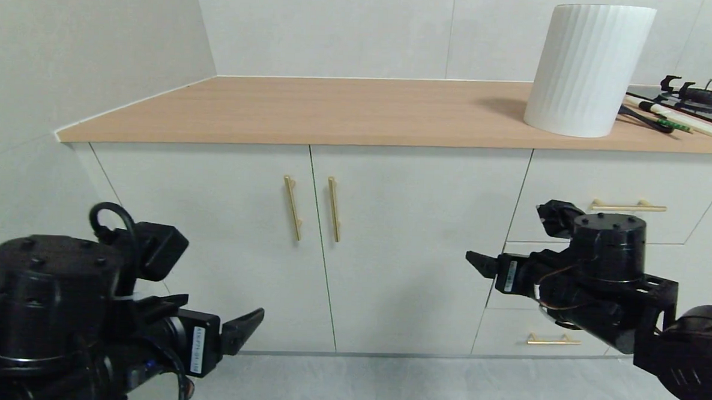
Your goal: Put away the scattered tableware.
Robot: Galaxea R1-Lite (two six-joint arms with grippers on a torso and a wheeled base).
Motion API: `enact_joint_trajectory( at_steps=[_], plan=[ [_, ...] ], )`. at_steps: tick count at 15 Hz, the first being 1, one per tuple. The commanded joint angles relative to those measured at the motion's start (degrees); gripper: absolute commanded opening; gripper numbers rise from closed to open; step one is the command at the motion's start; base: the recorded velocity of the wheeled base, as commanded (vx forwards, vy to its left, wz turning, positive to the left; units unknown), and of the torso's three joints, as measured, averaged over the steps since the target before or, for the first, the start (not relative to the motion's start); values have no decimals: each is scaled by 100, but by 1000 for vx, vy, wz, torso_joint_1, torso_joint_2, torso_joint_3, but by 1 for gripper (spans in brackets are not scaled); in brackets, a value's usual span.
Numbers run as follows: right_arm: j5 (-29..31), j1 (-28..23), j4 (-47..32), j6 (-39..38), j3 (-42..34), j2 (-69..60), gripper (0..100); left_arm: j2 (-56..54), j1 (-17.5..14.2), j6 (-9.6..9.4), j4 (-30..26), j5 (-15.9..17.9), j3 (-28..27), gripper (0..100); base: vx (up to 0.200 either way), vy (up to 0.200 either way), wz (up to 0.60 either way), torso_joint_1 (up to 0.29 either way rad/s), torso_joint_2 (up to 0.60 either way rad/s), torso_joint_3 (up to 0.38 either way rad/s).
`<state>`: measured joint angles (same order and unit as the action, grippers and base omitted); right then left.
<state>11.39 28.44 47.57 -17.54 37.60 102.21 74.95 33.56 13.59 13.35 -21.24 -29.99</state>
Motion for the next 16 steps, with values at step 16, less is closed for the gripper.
enact_joint_trajectory(
  at_steps=[16],
  plan=[
    [1542, -1754, -1935, 2572, -2810, -8217, 100, -6141, -2187, -1667, -1273, 155, 1136, 100, 0, 0, 0, 0, 0, 0]
  ],
)
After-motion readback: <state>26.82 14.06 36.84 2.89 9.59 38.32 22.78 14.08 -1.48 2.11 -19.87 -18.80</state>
